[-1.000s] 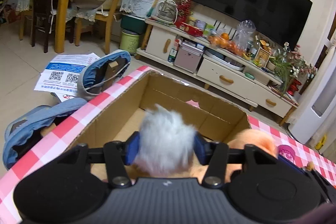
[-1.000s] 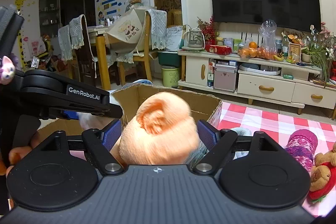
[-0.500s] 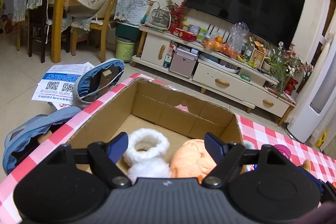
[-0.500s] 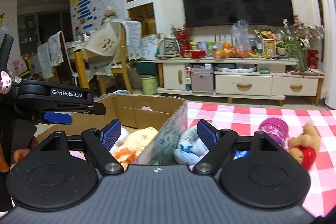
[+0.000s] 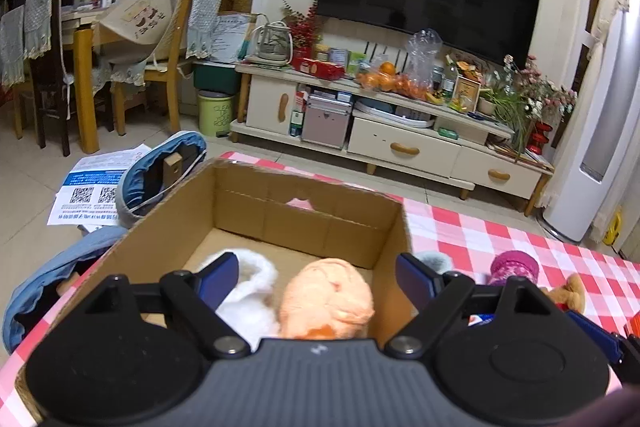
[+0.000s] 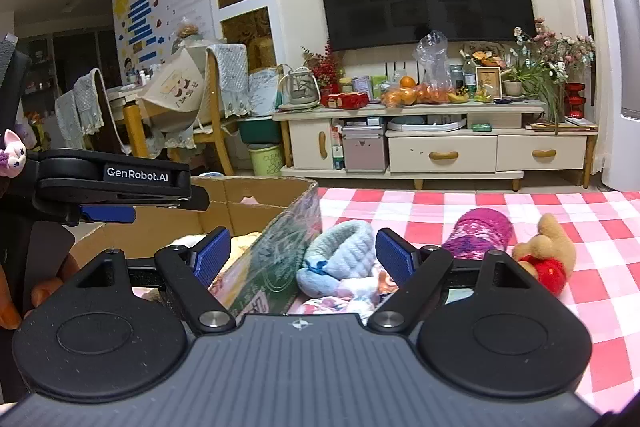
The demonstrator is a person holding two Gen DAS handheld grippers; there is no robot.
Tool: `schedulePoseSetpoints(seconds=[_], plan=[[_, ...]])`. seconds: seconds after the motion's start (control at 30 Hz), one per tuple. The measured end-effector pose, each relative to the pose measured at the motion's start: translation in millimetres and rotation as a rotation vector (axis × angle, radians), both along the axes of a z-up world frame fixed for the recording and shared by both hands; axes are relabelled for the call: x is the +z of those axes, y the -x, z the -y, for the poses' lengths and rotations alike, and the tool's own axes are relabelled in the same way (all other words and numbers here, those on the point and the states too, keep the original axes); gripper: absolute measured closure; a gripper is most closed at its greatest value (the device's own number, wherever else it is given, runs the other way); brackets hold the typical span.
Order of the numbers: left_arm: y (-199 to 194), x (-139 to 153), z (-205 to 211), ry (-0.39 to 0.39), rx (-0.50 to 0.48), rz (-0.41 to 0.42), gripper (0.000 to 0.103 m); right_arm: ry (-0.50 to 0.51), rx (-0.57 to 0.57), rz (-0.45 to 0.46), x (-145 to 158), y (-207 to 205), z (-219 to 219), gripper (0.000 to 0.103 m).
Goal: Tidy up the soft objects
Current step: 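Open both grippers to drop the pompom plush and towel roll into the box, then move both grippers back over the remaining soft items on the table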
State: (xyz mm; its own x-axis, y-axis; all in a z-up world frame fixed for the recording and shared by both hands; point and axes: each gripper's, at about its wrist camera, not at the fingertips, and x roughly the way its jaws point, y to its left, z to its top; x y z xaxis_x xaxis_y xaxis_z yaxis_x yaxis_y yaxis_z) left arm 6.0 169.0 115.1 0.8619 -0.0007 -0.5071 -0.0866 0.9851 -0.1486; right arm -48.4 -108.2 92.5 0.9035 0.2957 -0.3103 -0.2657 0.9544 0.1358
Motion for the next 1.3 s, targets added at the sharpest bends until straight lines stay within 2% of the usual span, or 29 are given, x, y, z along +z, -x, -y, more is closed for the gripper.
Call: schedulePoseSetpoints(seconds=[0.7,1.3], plan=[[4,3,70,-0.134,-0.088,0.011,0.014,-0.057,-0.091,-0.002,-7,9,5,0.003],[3,-2,112,-0.208,-0.142,-0.001,0.012,-0.067,-0.163,-0.020,-14,17,10,0.003]])
